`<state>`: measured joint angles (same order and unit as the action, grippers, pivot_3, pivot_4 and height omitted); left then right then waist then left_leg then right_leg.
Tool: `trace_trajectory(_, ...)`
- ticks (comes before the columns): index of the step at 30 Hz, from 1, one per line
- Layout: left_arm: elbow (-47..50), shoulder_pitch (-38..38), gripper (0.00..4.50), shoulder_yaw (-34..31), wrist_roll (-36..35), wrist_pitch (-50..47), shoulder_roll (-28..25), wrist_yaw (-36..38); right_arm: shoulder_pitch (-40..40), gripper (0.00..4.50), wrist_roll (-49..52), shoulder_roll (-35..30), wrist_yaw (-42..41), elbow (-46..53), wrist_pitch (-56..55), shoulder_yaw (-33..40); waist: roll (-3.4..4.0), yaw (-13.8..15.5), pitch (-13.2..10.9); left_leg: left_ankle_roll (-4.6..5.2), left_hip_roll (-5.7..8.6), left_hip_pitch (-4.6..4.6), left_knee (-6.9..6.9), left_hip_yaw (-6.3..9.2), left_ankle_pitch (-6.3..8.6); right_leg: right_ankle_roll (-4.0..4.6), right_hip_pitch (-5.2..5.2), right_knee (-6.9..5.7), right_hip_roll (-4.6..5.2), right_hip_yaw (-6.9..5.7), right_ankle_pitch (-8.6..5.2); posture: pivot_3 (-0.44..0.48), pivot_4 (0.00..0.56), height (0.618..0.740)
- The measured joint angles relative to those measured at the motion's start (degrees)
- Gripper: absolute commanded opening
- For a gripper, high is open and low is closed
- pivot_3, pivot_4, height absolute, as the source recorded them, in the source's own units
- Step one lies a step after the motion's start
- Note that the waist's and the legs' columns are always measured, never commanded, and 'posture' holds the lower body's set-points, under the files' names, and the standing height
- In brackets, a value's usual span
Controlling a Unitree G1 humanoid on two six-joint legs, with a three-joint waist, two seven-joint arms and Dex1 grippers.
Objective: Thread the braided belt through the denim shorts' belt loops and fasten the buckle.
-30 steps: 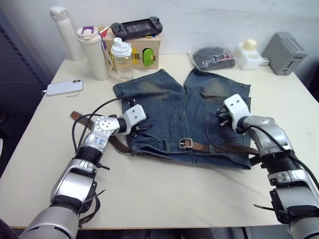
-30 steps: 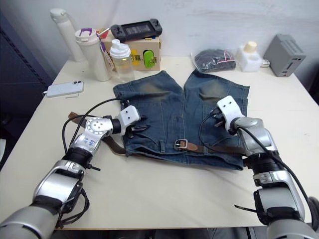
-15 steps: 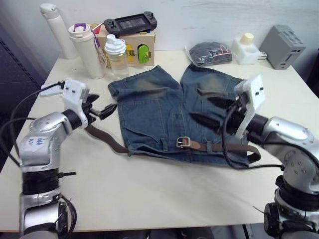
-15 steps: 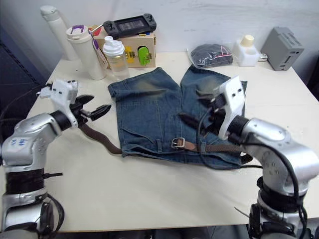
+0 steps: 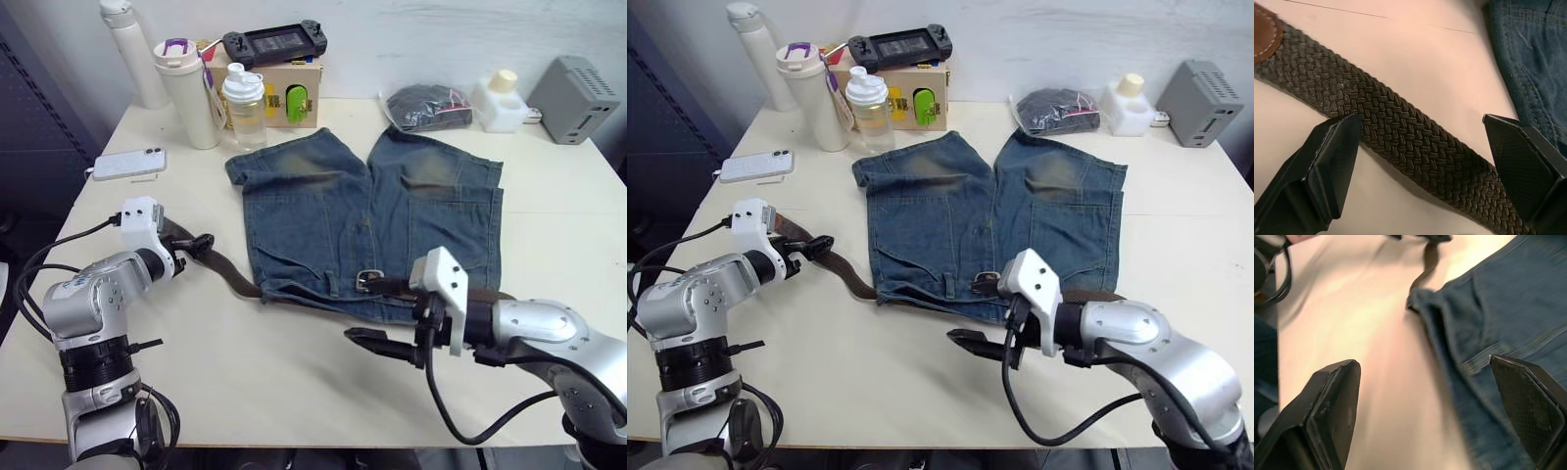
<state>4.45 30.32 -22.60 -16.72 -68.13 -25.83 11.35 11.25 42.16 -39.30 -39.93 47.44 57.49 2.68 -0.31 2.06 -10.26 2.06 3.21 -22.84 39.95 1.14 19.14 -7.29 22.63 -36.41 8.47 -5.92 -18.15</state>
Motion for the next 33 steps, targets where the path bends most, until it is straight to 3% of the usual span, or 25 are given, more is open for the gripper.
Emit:
trace_trajectory(6,-3.2,-2.1,4.35,5.7,3.8,5.5,-2.3,-1.7,-0.6,4.48,2.7,1.4,4.1,2.0,0.0,-0.2,0.16,-0.4,0.1,-0.09,-0.03,0.82,-0.4,-0.2,0.04,0.01,-0.57,0.43,0.05,0.02,-0.01,0.0,0.15,0.69)
trace_trajectory(13,-4.0,-5.3,4.35,9.1,6.3,12.3,-1.4,-3.9,1.2,4.48,4.5,2.3,6.7,2.0,0.0,-2.7,0.63,-0.4,0.4,-0.45,-0.18,1.66,-0.87,-0.3,0.21,0.06,-1.23,0.74,0.1,0.07,-0.05,0.0,0.15,0.69)
trace_trajectory(16,-3.8,-6.9,3.48,11.2,7.5,15.4,-2.0,-4.0,3.1,4.5,5.2,3.2,7.9,2.0,0.0,-3.9,1.06,-0.5,0.7,-0.44,-0.24,1.72,-0.92,-0.37,0.21,0.11,-1.23,0.75,0.08,0.07,-0.07,0.0,0.15,0.69)
trace_trajectory(22,-1.4,-9.4,0.72,11.5,7.8,16.3,0.0,-4.8,4.2,4.5,6.7,3.0,8.4,2.0,0.0,-4.6,1.46,-0.8,0.9,-0.37,-0.41,1.82,-0.97,-0.57,0.2,0.17,-1.2,0.75,0.0,0.06,-0.12,0.0,0.15,0.69)
trace_trajectory(24,-0.7,-10.0,0.02,9.9,7.7,16.2,1.5,-5.6,4.3,4.5,7.0,2.6,8.4,1.8,0.0,-4.5,1.57,-0.7,1.0,-0.36,-0.42,1.81,-0.97,-0.6,0.2,0.18,-1.19,0.76,0.0,0.06,-0.12,0.0,0.15,0.69)
trace_trajectory(30,-0.9,-9.2,0.02,1.0,2.6,16.8,10.0,-6.9,5.4,4.5,6.9,-0.3,7.7,0.1,-0.4,-4.0,1.55,-0.3,1.0,-0.33,-0.42,1.75,-0.94,-0.62,0.21,0.17,-1.2,0.81,0.03,0.06,-0.12,0.0,0.15,0.69)
trace_trajectory(33,-0.4,-9.7,0.02,-0.5,0.0,22.1,13.6,-4.6,5.4,4.5,6.7,-0.8,7.4,-1.2,-1.4,-3.5,1.22,0.6,0.8,-0.33,-0.42,1.62,-0.88,-0.56,0.2,0.17,-1.16,0.83,0.03,0.05,-0.12,0.0,0.15,0.69)
